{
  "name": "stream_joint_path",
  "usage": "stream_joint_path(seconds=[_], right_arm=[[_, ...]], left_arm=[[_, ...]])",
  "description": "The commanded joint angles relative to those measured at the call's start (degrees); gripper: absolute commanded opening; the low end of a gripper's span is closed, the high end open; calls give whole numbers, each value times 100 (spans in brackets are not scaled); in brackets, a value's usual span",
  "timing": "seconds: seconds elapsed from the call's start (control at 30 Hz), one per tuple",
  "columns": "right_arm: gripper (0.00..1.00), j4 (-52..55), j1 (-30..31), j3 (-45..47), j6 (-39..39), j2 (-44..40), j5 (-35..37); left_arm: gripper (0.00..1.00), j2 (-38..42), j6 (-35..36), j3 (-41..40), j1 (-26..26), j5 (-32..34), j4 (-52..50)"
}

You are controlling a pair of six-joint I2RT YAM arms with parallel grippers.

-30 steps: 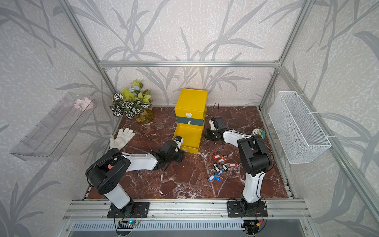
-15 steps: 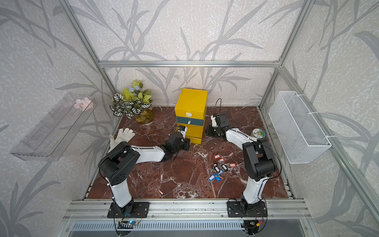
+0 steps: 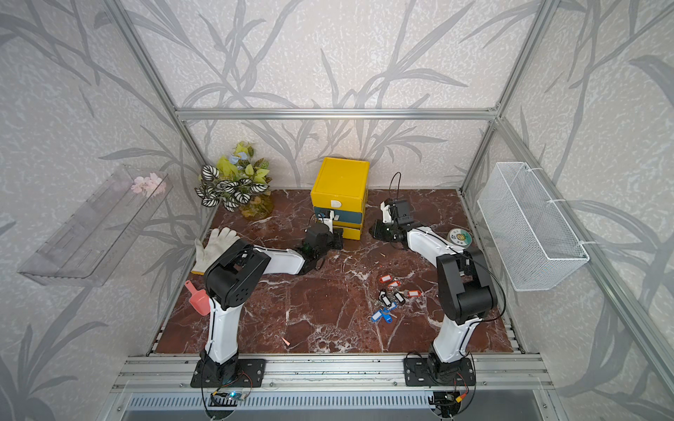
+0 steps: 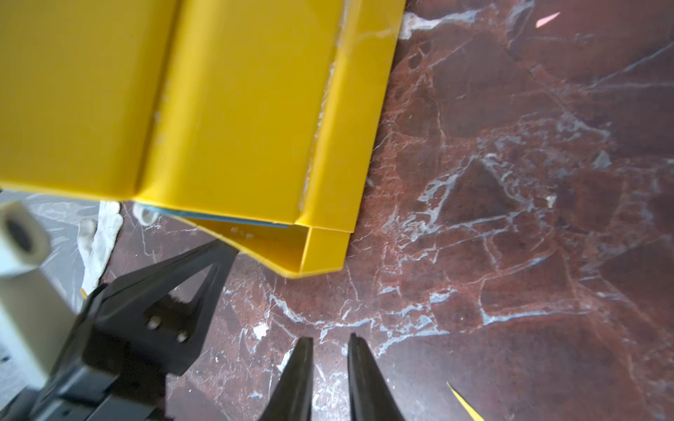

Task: Take the keys out of the drawer
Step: Close the drawer in the storage box.

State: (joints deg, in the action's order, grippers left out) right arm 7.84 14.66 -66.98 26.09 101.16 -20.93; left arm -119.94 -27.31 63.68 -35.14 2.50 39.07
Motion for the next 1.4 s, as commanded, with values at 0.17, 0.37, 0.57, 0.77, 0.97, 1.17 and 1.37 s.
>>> stream_joint_path(seconds=[0.17, 0.37, 0.57, 0.77, 0.97, 1.17, 1.37], right_arm=[[23, 174, 2, 167, -135, -532, -65], [24, 95, -13, 295, -102, -729, -12], [24, -88, -50, 436, -51, -863, -65], [24, -169, -48, 592, -31, -1010, -90], [25, -182, -131, 625, -33, -1165, -148], [25, -116, -138, 660, -86, -1364, -107], [25, -131, -164, 730, -105, -1563, 9]], left_arm=[[3, -345, -514, 395, -8, 253, 91], [9, -183, -656, 149, -90, -23, 388], [9, -277, -868, 21, -327, -236, 522], [10, -406, -881, 210, -319, -74, 648], [13, -628, -934, 415, -315, 20, 673], [14, -940, -1018, 798, -313, -36, 723], [14, -821, -1076, 712, -320, -78, 766]])
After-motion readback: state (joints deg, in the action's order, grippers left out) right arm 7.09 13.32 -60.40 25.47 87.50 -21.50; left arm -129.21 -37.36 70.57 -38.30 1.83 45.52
